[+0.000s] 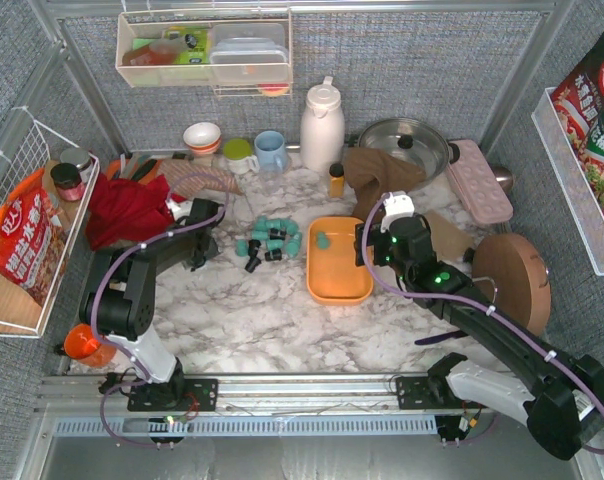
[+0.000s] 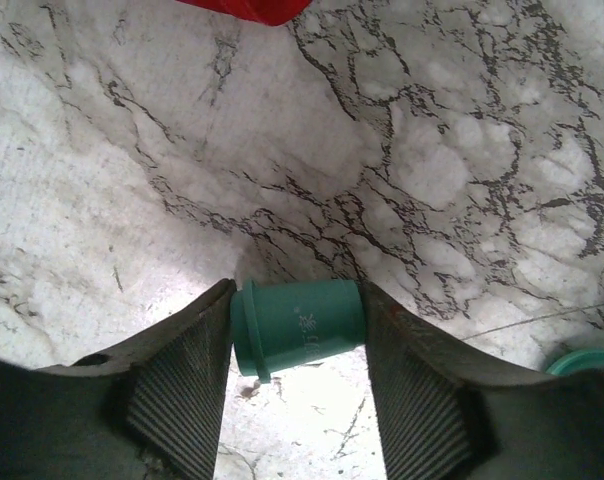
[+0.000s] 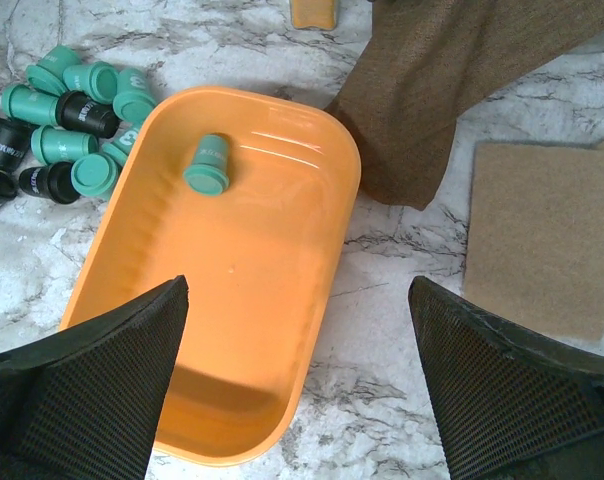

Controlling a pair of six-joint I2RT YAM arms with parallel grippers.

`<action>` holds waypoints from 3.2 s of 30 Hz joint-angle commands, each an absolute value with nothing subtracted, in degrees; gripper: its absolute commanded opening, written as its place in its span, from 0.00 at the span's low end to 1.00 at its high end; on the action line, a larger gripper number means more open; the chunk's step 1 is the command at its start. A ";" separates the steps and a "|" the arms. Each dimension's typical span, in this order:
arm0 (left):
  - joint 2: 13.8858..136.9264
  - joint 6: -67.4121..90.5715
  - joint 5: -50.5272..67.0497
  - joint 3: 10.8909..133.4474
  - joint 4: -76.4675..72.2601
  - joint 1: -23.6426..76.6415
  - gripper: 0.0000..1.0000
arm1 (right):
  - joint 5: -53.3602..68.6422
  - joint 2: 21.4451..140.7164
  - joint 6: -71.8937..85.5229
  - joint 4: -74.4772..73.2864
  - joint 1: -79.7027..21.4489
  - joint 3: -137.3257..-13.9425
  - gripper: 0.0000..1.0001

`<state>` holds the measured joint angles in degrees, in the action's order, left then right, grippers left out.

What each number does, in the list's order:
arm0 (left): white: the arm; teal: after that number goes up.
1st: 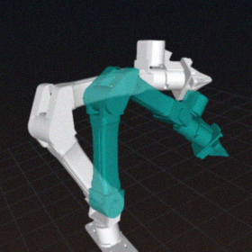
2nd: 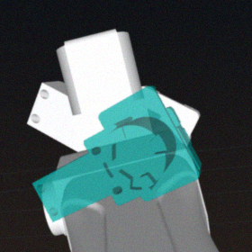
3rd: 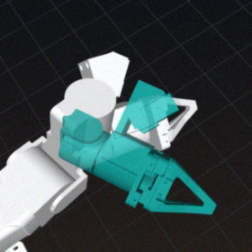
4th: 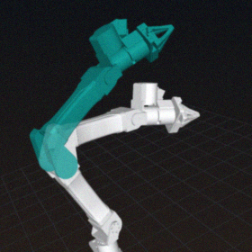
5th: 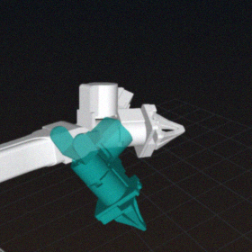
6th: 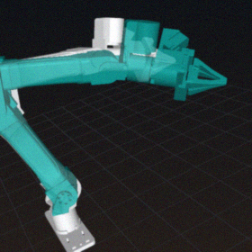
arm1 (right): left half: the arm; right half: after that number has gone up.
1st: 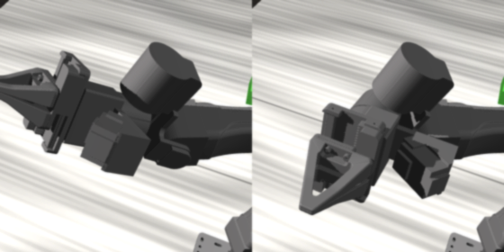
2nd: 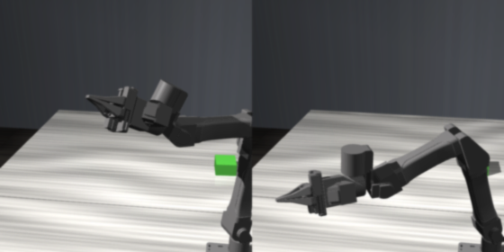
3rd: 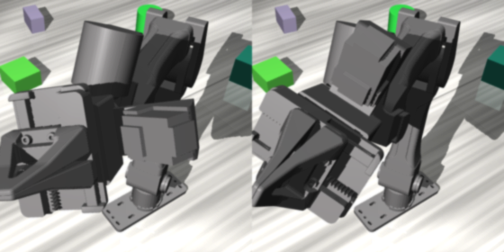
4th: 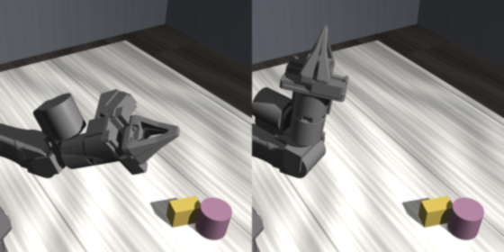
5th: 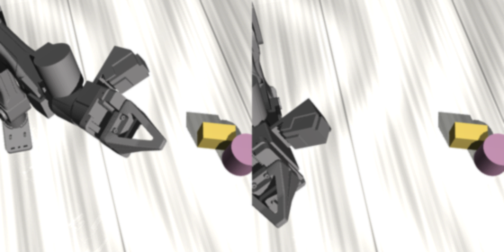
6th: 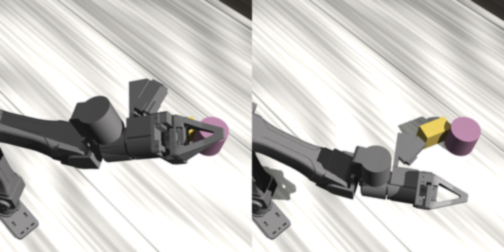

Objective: Mix the coffee capsules in the storage basket

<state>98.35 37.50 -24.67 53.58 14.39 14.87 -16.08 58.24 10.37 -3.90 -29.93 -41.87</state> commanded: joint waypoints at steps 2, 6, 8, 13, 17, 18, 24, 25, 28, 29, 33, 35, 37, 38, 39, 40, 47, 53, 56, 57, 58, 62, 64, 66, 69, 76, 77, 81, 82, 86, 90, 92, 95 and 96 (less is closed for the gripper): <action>98.06 36.56 -26.45 53.36 15.61 14.77 0.56 | -15.73 58.58 10.68 -3.77 -29.97 -42.71 0.96; 96.60 36.13 -26.44 53.20 15.56 14.77 0.53 | -15.63 58.79 10.63 -4.05 -29.97 -42.90 0.96; 95.43 36.05 -26.31 53.03 15.65 14.82 0.53 | -15.59 58.93 10.63 -4.19 -29.97 -43.04 0.96; 88.81 35.74 -23.75 51.36 13.75 15.38 0.52 | -15.13 59.40 10.70 -4.49 -29.97 -43.17 0.96; 79.25 32.89 -18.49 46.90 6.95 16.42 0.52 | -14.15 60.14 10.72 -4.66 -29.97 -43.48 0.96; 76.87 32.05 -17.22 45.66 5.09 16.87 0.51 | -13.93 60.39 10.72 -4.80 -29.97 -43.62 0.96; 63.98 25.48 -7.78 38.67 -7.07 19.75 0.51 | -12.87 61.31 10.81 -4.92 -29.97 -43.94 0.96; 61.97 24.04 -6.37 37.23 -9.57 20.67 0.51 | -12.69 61.42 10.81 -4.99 -29.97 -44.02 0.96; 56.46 20.18 -3.85 32.30 -19.76 24.51 0.47 | -12.06 61.95 10.90 -5.14 -29.97 -44.27 0.96; 55.01 18.69 -3.46 30.68 -22.84 26.09 0.46 | -11.79 62.18 10.90 -5.25 -30.05 -44.37 0.96; 52.58 13.78 0.81 26.00 -31.82 30.37 0.46 | -10.98 62.80 10.81 -5.64 -30.06 -44.77 0.96; 52.75 12.05 2.97 24.48 -34.96 31.63 0.46 | -10.55 63.12 10.81 -6.11 -30.06 -45.17 0.96; 52.98 9.92 5.38 22.69 -38.97 33.27 0.47 | -9.68 63.55 10.87 -7.00 -30.06 -45.91 0.96; 53.00 8.48 6.78 21.61 -41.34 34.16 0.46 | -9.26 63.73 10.89 -7.49 -30.06 -46.34 0.96; 53.12 7.00 8.05 20.54 -43.85 35.15 0.47 | -8.72 63.91 10.96 -8.07 -30.06 -46.78 0.96; 53.23 5.37 9.22 19.33 -46.59 36.12 0.47 | -7.93 64.04 10.98 -8.78 -30.06 -47.37 0.95; 56.82 -8.13 16.12 14.74 -56.06 42.55 0.47 | -1.43 63.61 13.49 -12.85 -31.32 -50.49 0.92; 65.07 -22.14 12.29 16.52 -56.11 51.49 0.47 | 3.49 62.76 18.57 -11.13 -35.14 -51.74 0.86; 69.10 -24.69 10.50 17.90 -58.09 54.46 0.47 | 6.11 62.97 20.85 -9.36 -37.39 -52.08 0.81; 70.16 -25.11 10.24 18.24 -59.11 55.08 0.47 | 6.89 63.06 21.61 -8.85 -38.07 -52.19 0.80; 71.00 -25.35 10.09 18.47 -60.19 55.49 0.47 | 7.53 63.06 22.29 -8.47 -38.74 -52.21 0.79; 73.49 -25.90 10.06 19.28 -62.33 56.39 0.47 | 9.58 63.11 24.78 -6.46 -40.55 -51.27 0.76; 74.01 -25.88 10.10 19.38 -63.12 56.65 0.46 | 10.06 63.15 25.41 -5.35 -41.30 -50.63 0.76; 74.26 -25.76 10.11 19.19 -64.10 56.98 0.46 | 10.18 63.48 25.46 -5.25 -41.97 -50.38 0.75; 74.11 -25.17 10.10 19.03 -64.99 57.42 0.46 | 10.15 64.24 25.06 -5.36 -42.59 -50.01 0.74; 73.34 -24.66 9.77 18.97 -65.56 58.42 0.47 | 10.55 66.29 25.05 -5.45 -44.04 -50.36 0.69; 73.16 -24.62 9.76 18.98 -65.57 58.56 0.47 | 10.55 66.56 24.97 -5.45 -44.19 -50.44 0.67; 72.72 -24.68 9.59 18.98 -65.66 58.93 0.46 | 10.62 67.30 25.08 -5.49 -44.83 -50.79 0.61; 72.66 -24.57 9.52 18.98 -65.65 58.99 0.46 | 10.68 67.42 25.06 -5.45 -44.93 -50.83 0.58; 72.49 -24.38 9.26 18.91 -65.65 59.08 0.47 | 10.55 67.59 25.00 -5.45 -45.17 -51.11 0.48; 72.42 -23.98 8.97 18.64 -65.74 59.14 0.49 | 10.46 67.67 24.96 -5.45 -45.26 -51.15 0.41; 72.52 -23.87 9.04 18.48 -65.80 59.21 0.51 | 10.38 67.73 24.96 -5.45 -45.26 -51.15 0.37; 72.56 -23.68 8.69 18.25 -65.83 59.16 0.61 | 10.35 67.93 24.94 -5.53 -45.26 -51.24 0.34; 72.52 -23.66 8.44 18.20 -65.76 59.20 0.65 | 10.34 68.00 24.91 -5.66 -45.26 -51.38 0.32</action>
<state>72.62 -24.43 8.91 18.46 -63.53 59.11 9.56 67.88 24.47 -7.44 -45.19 -50.28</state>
